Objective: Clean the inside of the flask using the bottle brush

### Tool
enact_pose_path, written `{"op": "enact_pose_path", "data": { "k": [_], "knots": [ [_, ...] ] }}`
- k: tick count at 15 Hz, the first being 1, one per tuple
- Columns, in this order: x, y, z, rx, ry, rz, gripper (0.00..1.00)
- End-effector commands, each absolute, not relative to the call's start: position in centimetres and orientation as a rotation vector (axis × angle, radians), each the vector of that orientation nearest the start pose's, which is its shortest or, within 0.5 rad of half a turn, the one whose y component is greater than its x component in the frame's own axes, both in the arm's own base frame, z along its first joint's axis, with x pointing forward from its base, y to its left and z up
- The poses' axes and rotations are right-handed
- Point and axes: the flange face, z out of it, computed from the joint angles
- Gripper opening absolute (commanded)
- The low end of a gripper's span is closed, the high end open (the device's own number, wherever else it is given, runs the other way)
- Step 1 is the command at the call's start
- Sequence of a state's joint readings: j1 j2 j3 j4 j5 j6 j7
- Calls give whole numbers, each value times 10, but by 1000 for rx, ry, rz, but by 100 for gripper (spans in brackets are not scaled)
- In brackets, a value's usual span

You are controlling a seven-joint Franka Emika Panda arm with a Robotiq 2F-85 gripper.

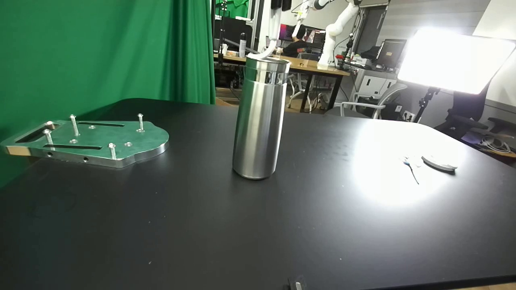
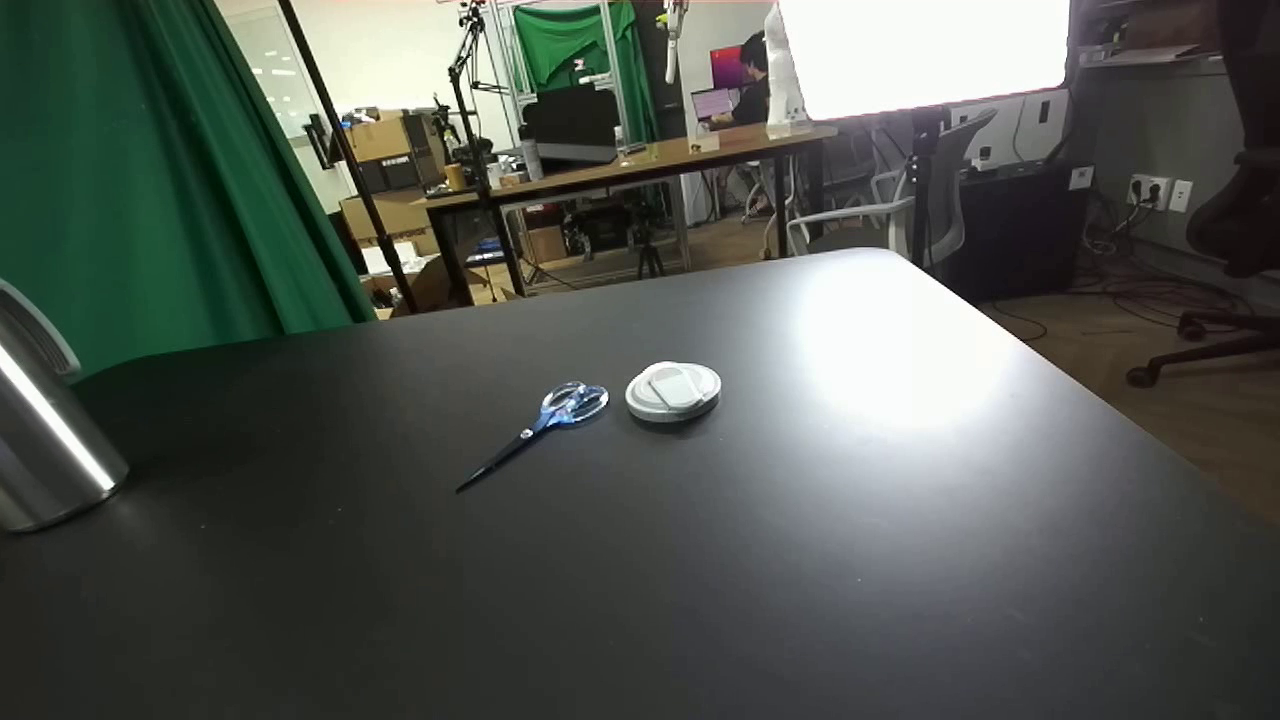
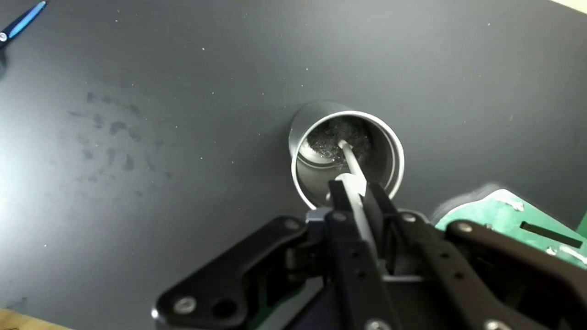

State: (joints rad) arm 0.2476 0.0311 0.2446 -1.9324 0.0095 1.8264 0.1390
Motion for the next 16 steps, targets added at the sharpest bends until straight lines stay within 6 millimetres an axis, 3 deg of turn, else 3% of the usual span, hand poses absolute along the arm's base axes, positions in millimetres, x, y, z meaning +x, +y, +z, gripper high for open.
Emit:
{"op": "enact_pose_path", "data": {
  "k": [1,5,8,9,10,16],
  "knots": [
    [497,245,508,-3058,-420,155,4],
    [506,223,553,-3016,-331,81,4],
    [507,214,573,-3011,-307,37,4],
    [507,213,575,-3016,-309,29,40],
    [506,214,576,-3022,-310,24,40],
    [501,220,573,-3028,-326,47,81]
  ]
}}
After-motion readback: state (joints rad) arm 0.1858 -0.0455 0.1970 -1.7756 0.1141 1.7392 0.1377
